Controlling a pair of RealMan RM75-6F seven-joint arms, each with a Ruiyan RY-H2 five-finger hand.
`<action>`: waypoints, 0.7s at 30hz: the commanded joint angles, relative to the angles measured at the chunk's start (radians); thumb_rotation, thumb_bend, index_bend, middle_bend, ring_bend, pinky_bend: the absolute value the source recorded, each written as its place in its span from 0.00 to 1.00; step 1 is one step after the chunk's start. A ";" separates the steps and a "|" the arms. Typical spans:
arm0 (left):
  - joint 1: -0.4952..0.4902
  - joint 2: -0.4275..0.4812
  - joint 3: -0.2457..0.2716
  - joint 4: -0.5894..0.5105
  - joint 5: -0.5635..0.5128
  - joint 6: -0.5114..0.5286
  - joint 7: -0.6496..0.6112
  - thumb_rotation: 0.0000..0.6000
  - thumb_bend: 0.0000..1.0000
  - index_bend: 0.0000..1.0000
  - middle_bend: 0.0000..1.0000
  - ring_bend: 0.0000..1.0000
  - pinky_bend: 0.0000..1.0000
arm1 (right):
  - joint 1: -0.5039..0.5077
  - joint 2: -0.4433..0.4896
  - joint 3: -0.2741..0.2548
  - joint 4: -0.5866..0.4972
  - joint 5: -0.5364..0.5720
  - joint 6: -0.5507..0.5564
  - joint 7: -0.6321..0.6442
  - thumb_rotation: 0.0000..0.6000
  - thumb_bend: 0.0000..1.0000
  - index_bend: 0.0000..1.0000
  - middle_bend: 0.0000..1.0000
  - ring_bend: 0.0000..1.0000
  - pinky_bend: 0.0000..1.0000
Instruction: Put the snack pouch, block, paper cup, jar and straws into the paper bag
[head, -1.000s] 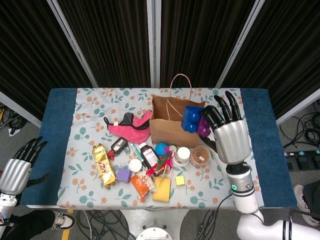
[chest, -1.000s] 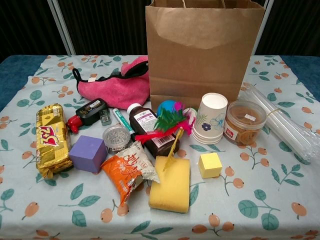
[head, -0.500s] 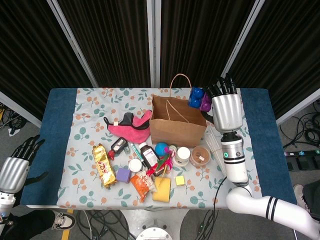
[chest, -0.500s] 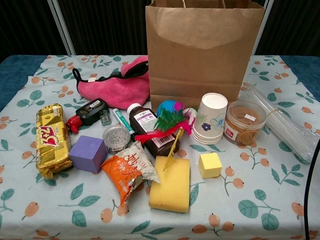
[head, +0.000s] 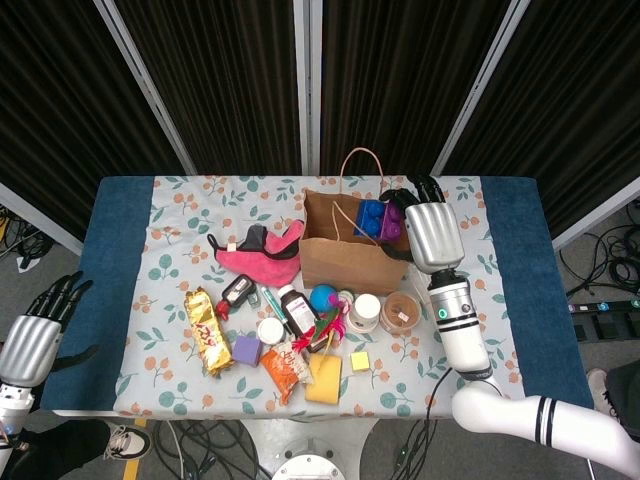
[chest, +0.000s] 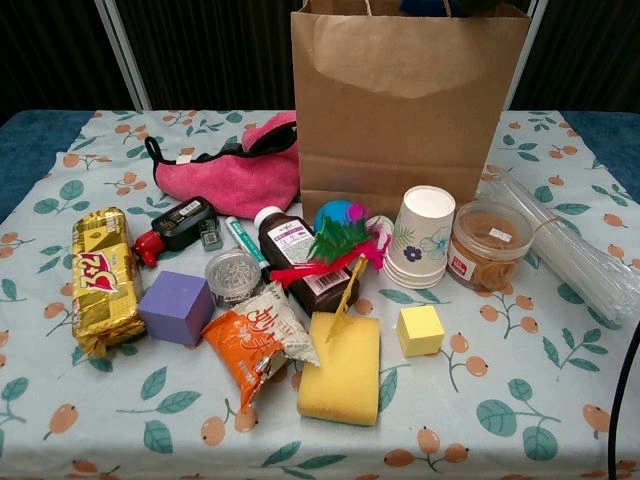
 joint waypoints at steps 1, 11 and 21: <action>0.000 0.001 0.000 0.000 0.001 0.002 0.000 1.00 0.03 0.12 0.13 0.08 0.21 | 0.004 0.021 0.002 -0.025 0.010 0.005 0.026 1.00 0.00 0.19 0.27 0.05 0.13; -0.004 0.001 0.006 -0.004 0.013 0.001 0.003 1.00 0.03 0.12 0.13 0.08 0.21 | -0.042 0.125 0.020 -0.148 -0.087 0.113 0.109 1.00 0.00 0.13 0.22 0.03 0.13; -0.016 -0.018 0.014 -0.019 0.026 -0.016 0.029 1.00 0.03 0.12 0.13 0.08 0.21 | -0.292 0.369 -0.230 -0.315 -0.271 0.167 0.174 1.00 0.00 0.13 0.27 0.03 0.13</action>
